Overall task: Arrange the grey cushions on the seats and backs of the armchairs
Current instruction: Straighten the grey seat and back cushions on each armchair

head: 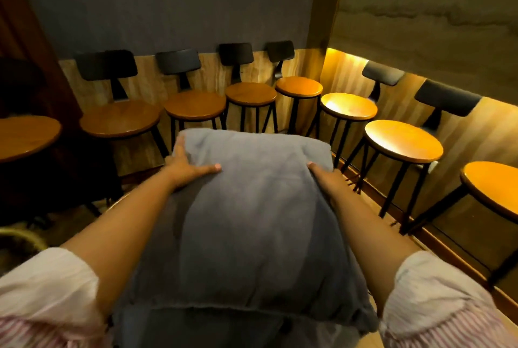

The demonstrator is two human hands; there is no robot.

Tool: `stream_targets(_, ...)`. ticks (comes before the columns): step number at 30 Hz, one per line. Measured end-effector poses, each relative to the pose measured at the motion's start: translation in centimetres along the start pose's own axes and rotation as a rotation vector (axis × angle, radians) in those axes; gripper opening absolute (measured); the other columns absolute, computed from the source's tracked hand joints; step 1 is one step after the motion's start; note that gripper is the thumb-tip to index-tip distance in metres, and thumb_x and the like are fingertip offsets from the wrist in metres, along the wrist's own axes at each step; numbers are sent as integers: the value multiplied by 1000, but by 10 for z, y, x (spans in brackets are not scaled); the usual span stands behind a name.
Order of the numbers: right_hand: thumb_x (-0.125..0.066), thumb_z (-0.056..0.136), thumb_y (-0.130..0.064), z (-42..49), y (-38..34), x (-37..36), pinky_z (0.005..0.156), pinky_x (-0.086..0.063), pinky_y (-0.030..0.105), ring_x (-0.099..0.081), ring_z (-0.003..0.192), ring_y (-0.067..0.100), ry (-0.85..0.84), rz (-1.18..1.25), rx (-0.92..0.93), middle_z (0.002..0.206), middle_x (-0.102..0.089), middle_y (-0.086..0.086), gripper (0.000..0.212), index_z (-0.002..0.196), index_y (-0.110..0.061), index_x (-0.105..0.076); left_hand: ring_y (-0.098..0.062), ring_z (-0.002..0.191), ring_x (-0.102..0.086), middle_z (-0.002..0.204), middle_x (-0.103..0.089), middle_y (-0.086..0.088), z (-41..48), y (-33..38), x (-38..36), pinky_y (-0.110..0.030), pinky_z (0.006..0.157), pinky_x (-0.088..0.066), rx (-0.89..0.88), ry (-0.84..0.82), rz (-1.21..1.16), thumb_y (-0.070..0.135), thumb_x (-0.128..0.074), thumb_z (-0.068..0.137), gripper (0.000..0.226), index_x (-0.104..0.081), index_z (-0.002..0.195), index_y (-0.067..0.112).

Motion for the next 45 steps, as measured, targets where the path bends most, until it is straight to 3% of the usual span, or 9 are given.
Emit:
stream_targets(2,-66,67,-61,19,14,-20,99,-42,39,-48,127,36,-76,-94,25,147,-43,14,99,148,-20,-25,-35,148,-11,162,-3,-10,-3,-14,-54,-48,117,-17,14,-130,119,51,-67,77,107,6,152,28)
stream_targets(4,-60,73,-65,32,27,-40,110,-33,44,-35,137,38,-149,-321,67,153,-31,16,97,151,-26,-15,-36,149,-2,163,4,-9,-4,-39,-103,-51,120,-7,51,-199,422,72,-43,80,92,4,151,36)
stream_targets(6,-49,74,-75,32,37,-57,116,-19,49,-15,145,39,-206,-624,144,159,-13,18,95,150,-36,-7,-39,148,7,162,11,-9,-6,-50,-127,-56,118,3,48,-131,616,74,-23,84,76,5,148,45)
stream_targets(9,-31,78,-80,32,58,-63,117,-8,55,0,146,41,-249,-856,218,160,4,19,86,148,-43,0,-37,147,13,162,15,-7,-5,-47,-141,-55,116,10,32,-85,647,70,-18,88,68,5,147,47)
stream_targets(17,-27,82,-77,58,111,-42,115,-5,58,9,147,37,-282,-858,183,161,17,2,81,147,-45,9,-40,144,23,159,23,-11,-1,-32,-188,-56,113,17,-24,-99,789,66,-17,90,68,9,148,42)
stream_targets(26,-25,94,-60,37,83,-39,115,-12,55,-4,147,35,-266,-855,350,162,-3,8,68,151,-28,-9,-32,149,6,163,2,-7,-25,-10,-168,-49,118,7,-93,-48,764,62,-24,92,67,-7,152,35)
stream_targets(32,-31,94,-56,7,62,-49,114,-18,54,-13,146,32,-313,-839,468,160,-16,7,62,147,-25,-24,-26,150,3,163,-4,-2,-62,-17,-143,-49,119,3,-97,7,738,57,-27,95,65,-11,152,32)
stream_targets(38,-29,96,-53,-36,36,-68,115,-12,55,-10,147,33,-374,-849,594,161,-14,8,61,149,-25,-21,-28,149,-7,163,-10,-1,-94,-27,-102,-54,117,-2,-8,120,702,50,-28,98,58,-18,151,30)
stream_targets(45,-34,97,-48,-132,2,-136,119,-8,47,-10,148,29,-500,-805,897,159,-20,10,60,148,-21,-25,-28,148,-16,161,-16,-4,-169,-58,-25,-50,117,-16,35,276,647,48,-32,97,57,-25,150,27)
Point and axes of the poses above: each hand's wrist, its own z-axis towards the middle knuckle, its own x-axis out of the back of the hand, y = z × x, the point moved 9 cm from there along z, towards the middle knuckle
